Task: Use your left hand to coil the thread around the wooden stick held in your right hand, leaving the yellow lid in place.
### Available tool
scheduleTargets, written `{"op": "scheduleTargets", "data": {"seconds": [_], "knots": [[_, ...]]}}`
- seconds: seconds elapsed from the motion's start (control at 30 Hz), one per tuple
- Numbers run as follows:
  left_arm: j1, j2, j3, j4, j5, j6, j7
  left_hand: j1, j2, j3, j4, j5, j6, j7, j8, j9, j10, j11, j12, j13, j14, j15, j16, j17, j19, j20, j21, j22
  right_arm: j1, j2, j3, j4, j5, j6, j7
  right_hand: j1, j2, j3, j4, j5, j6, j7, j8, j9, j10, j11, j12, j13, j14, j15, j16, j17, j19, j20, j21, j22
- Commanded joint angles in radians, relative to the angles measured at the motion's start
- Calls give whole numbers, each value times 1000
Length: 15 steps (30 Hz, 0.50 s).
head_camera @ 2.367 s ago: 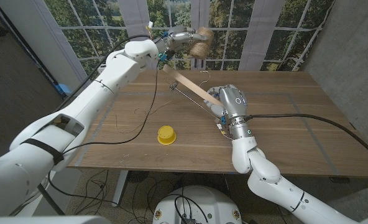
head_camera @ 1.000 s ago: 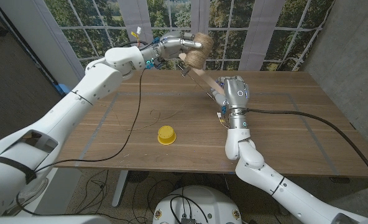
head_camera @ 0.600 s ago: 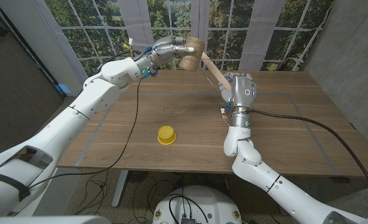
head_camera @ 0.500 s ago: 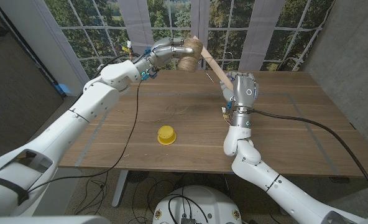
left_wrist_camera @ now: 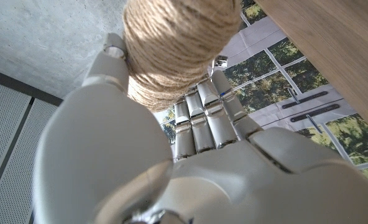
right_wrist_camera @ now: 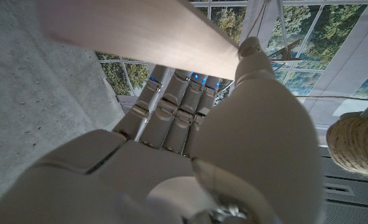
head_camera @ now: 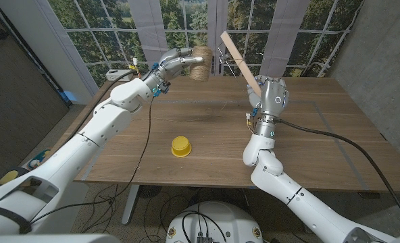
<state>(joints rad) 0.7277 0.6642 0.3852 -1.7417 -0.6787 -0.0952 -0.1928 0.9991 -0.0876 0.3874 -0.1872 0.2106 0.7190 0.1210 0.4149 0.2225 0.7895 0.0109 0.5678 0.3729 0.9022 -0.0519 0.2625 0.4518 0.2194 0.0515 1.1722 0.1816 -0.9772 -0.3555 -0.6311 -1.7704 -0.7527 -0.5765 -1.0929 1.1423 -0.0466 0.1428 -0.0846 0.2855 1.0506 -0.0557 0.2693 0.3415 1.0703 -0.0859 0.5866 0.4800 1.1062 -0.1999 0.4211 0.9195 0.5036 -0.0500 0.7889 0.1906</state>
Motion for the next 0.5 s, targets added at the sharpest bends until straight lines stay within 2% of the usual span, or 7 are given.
{"op": "scheduleTargets", "data": {"seconds": [0.03, 0.17, 0.33, 0.5], "knots": [[47, -35, -13, 48, -22, -44, 47, 155, 261, 100, 92, -2, 164, -117, 99, 203, 186, -179, -2, 349, -74, -154, 9, 8, -1, -2, -4, 0, -38, 46, 71, 3, 39, 112, -24, 193, 202, 0, 5, 4, 33, -21, 0, 3, 11, 1, -1, 4, 6, -26, -3, 6, -3, -103, 8, 1], [44, -52, -15, 80, -41, -51, 40, 153, 259, 102, 92, -3, 167, -117, 100, 200, 187, -178, -4, 347, -76, -153, 9, 11, -2, -2, -4, 0, -44, 24, 71, -16, 90, 172, -24, 193, 203, 0, 5, 4, 33, -21, -1, 4, 10, 2, -3, 3, 6, -26, -5, 7, -5, -104, 10, 1], [42, -70, -19, 111, -37, -73, 54, 150, 258, 105, 91, -4, 168, -118, 101, 196, 186, -180, -8, 345, -77, -155, 8, 15, -1, -2, -5, 0, -53, -33, 72, -51, 154, 275, 2, 193, 202, -1, 6, 4, 33, -22, -2, 4, 8, 1, -2, 8, 6, -26, -7, 9, -8, -105, 12, 1], [36, -84, -17, 138, -50, -73, 53, 149, 257, 108, 90, -4, 170, -121, 101, 193, 185, -182, -11, 343, -78, -157, 8, 18, -1, -3, -5, 0, -63, -59, 80, -72, 196, 339, 18, 192, 202, -3, 7, 4, 31, -22, -3, 6, 7, 0, -4, 9, 3, -25, -11, 10, -11, -107, 15, 1]]}}
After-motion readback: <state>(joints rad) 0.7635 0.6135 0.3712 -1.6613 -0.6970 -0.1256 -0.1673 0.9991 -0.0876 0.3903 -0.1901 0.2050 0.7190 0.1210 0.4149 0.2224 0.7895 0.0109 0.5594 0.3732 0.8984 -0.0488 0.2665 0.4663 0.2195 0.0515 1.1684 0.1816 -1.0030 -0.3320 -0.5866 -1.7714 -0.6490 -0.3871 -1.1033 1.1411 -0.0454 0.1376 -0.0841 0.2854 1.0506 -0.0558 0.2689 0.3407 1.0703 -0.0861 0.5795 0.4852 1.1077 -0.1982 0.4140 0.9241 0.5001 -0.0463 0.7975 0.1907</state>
